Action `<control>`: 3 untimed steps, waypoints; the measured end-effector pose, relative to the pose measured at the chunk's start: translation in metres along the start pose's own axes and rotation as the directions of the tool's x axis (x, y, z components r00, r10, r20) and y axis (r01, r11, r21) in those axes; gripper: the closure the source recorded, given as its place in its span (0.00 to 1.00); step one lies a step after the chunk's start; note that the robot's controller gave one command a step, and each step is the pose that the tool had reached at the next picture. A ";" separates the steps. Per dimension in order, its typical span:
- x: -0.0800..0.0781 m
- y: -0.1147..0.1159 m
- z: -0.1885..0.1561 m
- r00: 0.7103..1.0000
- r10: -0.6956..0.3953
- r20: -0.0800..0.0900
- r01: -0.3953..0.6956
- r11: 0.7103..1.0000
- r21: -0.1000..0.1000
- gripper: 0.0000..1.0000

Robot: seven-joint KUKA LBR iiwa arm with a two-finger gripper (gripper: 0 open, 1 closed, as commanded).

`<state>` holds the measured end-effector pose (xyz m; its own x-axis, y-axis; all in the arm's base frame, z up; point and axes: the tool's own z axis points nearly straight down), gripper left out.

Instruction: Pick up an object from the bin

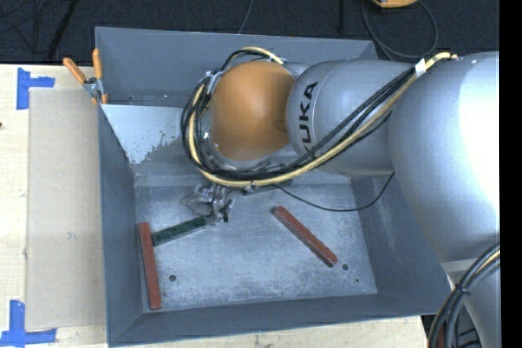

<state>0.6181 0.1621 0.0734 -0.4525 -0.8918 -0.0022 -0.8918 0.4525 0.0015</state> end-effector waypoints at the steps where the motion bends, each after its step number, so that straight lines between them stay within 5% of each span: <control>1: 0.029 0.012 -0.144 1.000 -0.021 0.004 0.021 1.000 0.008 1.00; 2: 0.003 0.031 -0.042 0.993 0.116 -0.006 -0.116 0.993 -0.005 1.00; 3: -0.002 0.043 -0.150 0.996 0.086 0.007 -0.086 0.996 0.007 1.00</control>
Offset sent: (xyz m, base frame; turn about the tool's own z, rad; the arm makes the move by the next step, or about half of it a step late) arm -0.0252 -0.0218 0.1393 -0.0267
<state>0.5807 0.1832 0.2237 -0.5272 -0.8497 -0.0086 -0.8497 0.5272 -0.0055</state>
